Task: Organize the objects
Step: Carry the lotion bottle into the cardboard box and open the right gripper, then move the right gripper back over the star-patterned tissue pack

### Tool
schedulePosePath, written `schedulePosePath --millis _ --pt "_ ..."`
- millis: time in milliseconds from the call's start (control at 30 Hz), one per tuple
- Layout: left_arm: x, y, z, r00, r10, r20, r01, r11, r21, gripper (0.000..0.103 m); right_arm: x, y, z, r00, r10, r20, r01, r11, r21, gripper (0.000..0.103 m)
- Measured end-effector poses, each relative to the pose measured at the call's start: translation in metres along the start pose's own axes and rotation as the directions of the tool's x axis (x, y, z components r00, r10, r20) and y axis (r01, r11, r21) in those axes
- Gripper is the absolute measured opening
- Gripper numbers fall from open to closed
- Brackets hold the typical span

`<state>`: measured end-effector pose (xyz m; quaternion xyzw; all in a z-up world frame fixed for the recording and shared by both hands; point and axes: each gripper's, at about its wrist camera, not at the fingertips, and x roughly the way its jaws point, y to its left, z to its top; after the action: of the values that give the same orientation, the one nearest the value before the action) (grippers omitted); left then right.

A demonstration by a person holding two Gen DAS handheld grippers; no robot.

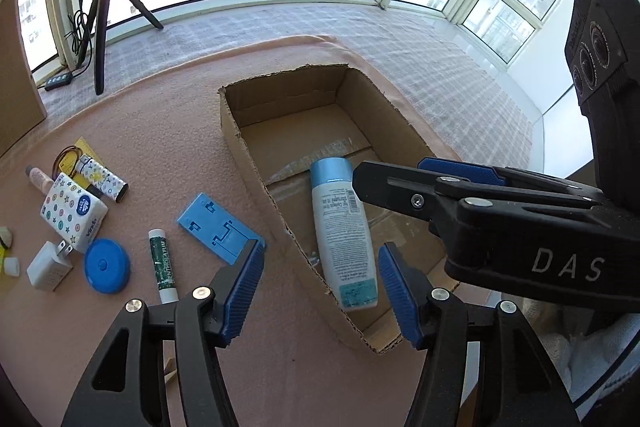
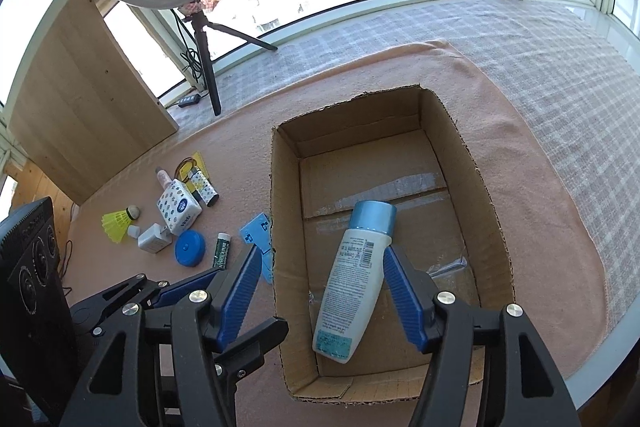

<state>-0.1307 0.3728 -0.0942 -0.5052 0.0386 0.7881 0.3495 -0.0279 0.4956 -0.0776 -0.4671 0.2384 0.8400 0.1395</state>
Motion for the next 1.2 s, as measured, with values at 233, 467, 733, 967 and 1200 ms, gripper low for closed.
schedulePosePath --millis 233,467,733,967,1200 --pt "-0.024 0.050 -0.011 0.998 0.056 0.020 -0.055 0.996 -0.075 0.063 0.003 0.021 0.007 0.999 0.042 0.005 -0.042 0.999 -0.017 0.060" --pt "-0.046 0.123 -0.026 0.986 0.167 0.010 -0.163 0.971 -0.173 0.063 0.026 0.068 0.022 0.994 0.110 -0.030 -0.112 0.990 -0.088 0.060" --pt "-0.069 0.188 -0.035 0.969 0.246 0.012 -0.235 0.938 -0.255 0.063 0.074 0.115 0.045 0.974 0.190 -0.123 -0.202 0.975 -0.092 0.059" --pt "-0.064 0.212 -0.031 0.963 0.269 -0.008 -0.263 0.935 -0.239 0.063 0.114 0.153 0.057 0.955 0.216 -0.202 -0.240 0.966 -0.102 0.059" --pt "-0.039 0.216 -0.024 0.964 0.262 -0.052 -0.267 0.946 -0.183 0.063 0.158 0.174 0.072 0.941 0.218 -0.261 -0.246 0.966 -0.079 0.045"
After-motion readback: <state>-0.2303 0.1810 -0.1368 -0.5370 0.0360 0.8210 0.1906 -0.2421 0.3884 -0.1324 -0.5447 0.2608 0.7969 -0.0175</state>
